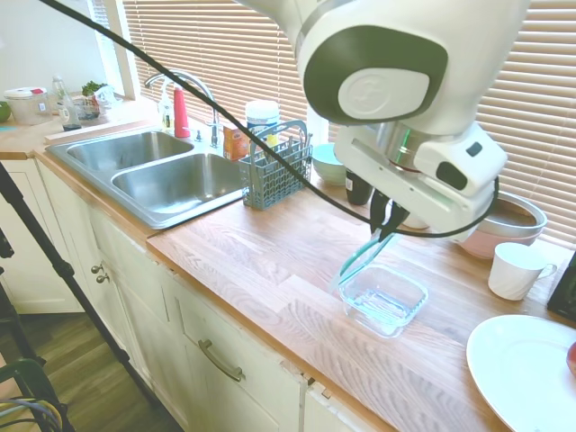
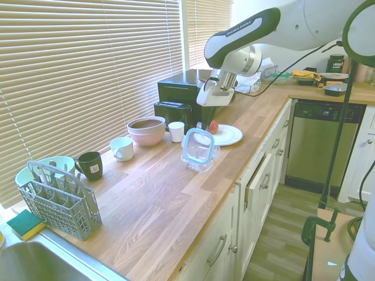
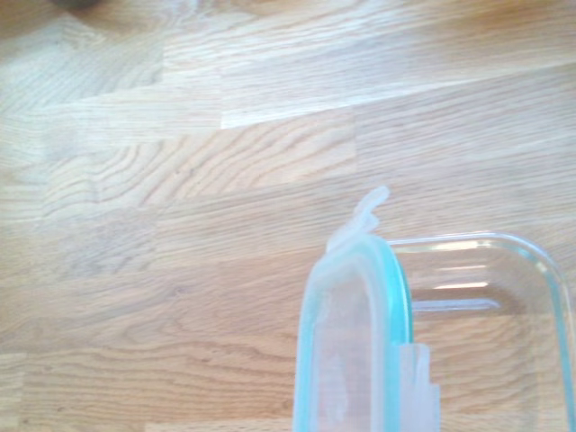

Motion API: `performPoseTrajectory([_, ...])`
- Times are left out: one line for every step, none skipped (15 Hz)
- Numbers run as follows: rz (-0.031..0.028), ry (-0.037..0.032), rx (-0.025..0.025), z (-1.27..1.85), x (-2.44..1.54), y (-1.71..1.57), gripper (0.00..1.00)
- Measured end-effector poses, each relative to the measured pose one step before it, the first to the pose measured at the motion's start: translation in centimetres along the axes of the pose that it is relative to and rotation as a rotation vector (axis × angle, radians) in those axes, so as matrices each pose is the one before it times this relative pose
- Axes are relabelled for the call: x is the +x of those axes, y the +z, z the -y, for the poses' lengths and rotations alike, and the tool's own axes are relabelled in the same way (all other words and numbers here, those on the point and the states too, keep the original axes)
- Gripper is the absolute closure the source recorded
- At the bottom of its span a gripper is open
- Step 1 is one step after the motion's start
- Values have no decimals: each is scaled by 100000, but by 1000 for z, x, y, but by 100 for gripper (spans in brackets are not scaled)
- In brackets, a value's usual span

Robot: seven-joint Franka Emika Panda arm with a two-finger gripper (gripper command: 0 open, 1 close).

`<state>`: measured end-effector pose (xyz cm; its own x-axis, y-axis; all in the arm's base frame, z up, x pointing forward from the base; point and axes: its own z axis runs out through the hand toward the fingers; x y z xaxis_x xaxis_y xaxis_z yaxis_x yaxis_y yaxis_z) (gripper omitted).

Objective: Cover the lid of the food container

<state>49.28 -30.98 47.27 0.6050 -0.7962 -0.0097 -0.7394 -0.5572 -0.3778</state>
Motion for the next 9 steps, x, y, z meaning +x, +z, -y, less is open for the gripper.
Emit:
performPoseTrajectory([761, -398, 720, -614, 866, 308, 100])
performPoseTrajectory([782, -136, 478, -600, 875, 231, 100])
performPoseTrajectory([785, 70, 375, -613, 906, 211, 100])
performPoseTrajectory([667, 155, -12, -603, 806, 106, 100])
performPoseTrajectory([472, 249, 55, -549, 765, 162, 100])
performPoseTrajectory([437, 295, -225, -537, 686, 262, 100])
performPoseTrajectory([134, 545, -449, -443, 589, 275, 100])
performPoseTrajectory([258, 483, -463, -332, 473, 430, 100])
performPoseTrajectory([594, 423, -417, -199, 307, 605, 100])
